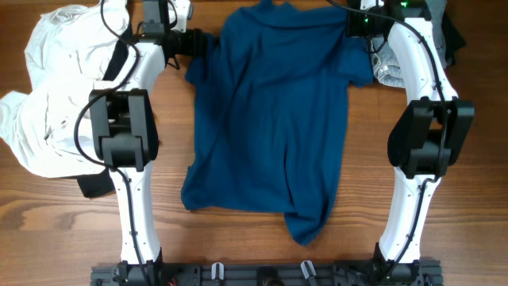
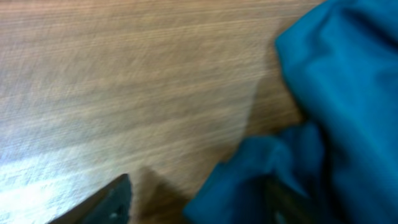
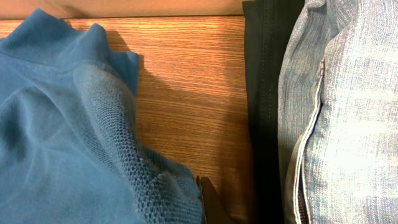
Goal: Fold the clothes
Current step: 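Lay the shirt flat on the table center with both grippers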
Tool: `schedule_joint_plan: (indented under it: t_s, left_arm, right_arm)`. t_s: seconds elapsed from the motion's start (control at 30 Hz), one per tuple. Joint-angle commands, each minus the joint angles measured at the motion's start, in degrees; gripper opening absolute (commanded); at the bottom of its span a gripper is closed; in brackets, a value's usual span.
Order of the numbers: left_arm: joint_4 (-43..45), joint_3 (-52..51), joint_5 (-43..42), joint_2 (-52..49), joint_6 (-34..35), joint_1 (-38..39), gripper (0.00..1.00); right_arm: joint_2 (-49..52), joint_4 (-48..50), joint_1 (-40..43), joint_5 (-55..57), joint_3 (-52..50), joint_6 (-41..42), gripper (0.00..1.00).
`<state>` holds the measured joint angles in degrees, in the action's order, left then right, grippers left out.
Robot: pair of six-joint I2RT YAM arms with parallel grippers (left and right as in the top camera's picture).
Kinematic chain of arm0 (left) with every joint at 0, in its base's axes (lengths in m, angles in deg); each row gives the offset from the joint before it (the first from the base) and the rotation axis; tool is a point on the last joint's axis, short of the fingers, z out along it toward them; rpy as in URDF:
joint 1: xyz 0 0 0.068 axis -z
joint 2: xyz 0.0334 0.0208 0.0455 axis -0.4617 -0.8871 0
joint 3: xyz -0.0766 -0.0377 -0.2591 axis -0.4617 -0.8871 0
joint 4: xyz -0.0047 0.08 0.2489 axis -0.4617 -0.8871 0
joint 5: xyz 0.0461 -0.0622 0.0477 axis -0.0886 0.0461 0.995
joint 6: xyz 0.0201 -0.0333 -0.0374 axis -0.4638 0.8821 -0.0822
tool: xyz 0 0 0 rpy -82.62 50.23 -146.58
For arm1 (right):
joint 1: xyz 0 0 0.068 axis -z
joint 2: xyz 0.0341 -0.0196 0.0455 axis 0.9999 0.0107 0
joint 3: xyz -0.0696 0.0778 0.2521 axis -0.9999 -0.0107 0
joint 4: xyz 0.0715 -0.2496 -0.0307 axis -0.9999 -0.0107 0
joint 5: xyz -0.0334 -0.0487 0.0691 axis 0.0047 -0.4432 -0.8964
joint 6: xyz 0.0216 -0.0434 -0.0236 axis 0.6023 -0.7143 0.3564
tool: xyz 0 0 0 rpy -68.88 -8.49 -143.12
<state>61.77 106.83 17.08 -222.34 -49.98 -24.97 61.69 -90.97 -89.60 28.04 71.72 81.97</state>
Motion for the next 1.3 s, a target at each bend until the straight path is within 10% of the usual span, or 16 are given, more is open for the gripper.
schedule_joint_plan:
  t_s: [0.0, 0.1, 1.27]
  left_arm:
    - [0.5, 1.0, -1.1, -0.8, -0.3, 1.3, 0.43]
    - [0.1, 1.0, -1.0, -0.8, -0.3, 1.3, 0.04]
    - [-5.0, 1.1, 23.5, 17.7, -10.6, -3.1, 0.04]
  right_arm:
    - [0.4, -0.2, 0.6, 1.2, 0.0, -0.8, 0.04]
    - [0.4, -0.3, 0.7, 1.2, 0.0, -0.8, 0.04]
    - [0.5, -1.2, 1.8, 0.9, 0.0, -0.6, 0.04]
